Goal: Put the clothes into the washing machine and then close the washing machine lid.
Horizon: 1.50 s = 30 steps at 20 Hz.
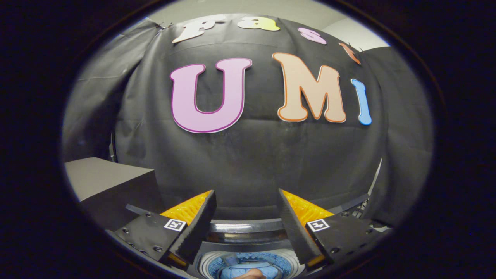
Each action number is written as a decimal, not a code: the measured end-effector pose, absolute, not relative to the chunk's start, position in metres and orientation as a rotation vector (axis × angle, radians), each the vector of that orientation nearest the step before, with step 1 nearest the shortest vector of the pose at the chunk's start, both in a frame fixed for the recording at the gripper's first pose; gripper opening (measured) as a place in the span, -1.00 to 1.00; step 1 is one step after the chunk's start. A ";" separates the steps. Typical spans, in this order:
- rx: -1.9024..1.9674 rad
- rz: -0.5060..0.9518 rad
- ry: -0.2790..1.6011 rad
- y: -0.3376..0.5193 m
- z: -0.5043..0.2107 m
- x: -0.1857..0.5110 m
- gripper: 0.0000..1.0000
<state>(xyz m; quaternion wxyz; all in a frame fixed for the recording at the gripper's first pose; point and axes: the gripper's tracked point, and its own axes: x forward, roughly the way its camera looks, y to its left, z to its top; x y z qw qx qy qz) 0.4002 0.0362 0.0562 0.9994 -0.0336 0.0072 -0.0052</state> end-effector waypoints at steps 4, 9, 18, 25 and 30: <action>-0.069 -0.023 0.038 0.034 0.049 0.391 0.95; -0.061 -0.031 0.161 0.029 0.009 0.369 0.94; -0.052 -0.044 0.119 0.041 0.017 0.315 0.93; -0.099 -0.057 0.104 0.045 0.031 0.274 0.92; -0.108 -0.088 0.083 0.042 0.037 0.247 0.93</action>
